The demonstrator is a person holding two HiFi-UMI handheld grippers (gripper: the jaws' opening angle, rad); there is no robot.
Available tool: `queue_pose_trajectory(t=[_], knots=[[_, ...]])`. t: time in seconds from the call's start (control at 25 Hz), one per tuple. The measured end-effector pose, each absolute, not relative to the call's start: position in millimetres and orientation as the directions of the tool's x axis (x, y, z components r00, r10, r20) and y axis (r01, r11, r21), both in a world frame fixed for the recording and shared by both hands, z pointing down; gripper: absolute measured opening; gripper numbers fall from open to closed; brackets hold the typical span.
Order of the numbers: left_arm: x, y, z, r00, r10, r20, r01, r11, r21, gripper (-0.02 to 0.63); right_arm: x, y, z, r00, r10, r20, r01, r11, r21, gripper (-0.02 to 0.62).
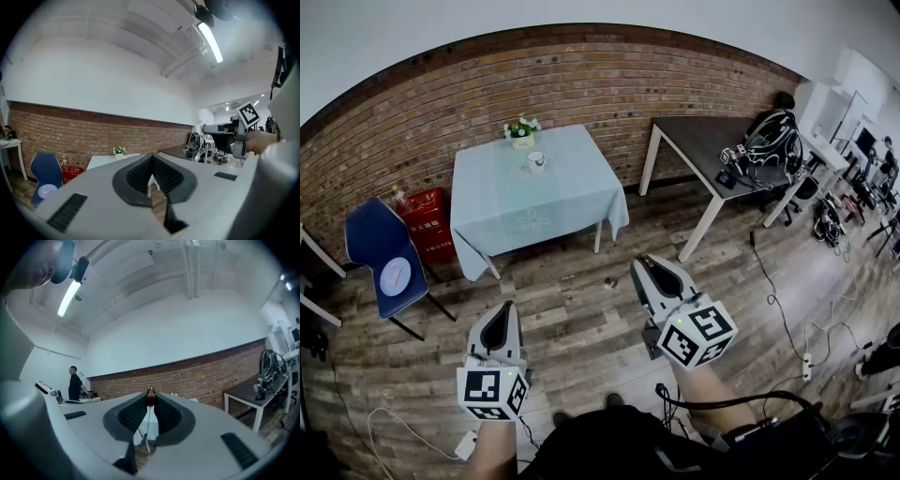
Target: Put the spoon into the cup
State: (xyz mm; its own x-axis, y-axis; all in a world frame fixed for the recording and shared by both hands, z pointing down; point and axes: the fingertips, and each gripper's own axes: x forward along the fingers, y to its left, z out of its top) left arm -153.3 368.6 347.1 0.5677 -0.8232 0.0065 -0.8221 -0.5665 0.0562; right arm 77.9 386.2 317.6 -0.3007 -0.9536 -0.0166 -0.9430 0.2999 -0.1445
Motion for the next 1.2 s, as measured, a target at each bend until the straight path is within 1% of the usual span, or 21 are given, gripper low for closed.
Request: queue_pose_trajectory(t=[0.76, 0.96, 1.2], knots=[[-161, 365, 349, 0.581, -0.814, 0.007, -0.813, -0.579, 0.064, 0.009, 68, 382, 316, -0.285, -0.959, -0.014, -0.949, 0.284, -0.138, 0.057], [-168, 365, 350, 0.596, -0.803, -0.002, -0.801, -0.595, 0.076, 0.009, 57, 382, 319, -0.294, -0.956, -0.005, -0.944, 0.292, -0.155, 0.057], [-186, 361, 351, 0.606, -0.795, -0.014, -0.791, -0.605, 0.092, 0.009, 41, 379, 313, -0.275, -0.961, -0.001, -0.952, 0.273, -0.136, 0.057]])
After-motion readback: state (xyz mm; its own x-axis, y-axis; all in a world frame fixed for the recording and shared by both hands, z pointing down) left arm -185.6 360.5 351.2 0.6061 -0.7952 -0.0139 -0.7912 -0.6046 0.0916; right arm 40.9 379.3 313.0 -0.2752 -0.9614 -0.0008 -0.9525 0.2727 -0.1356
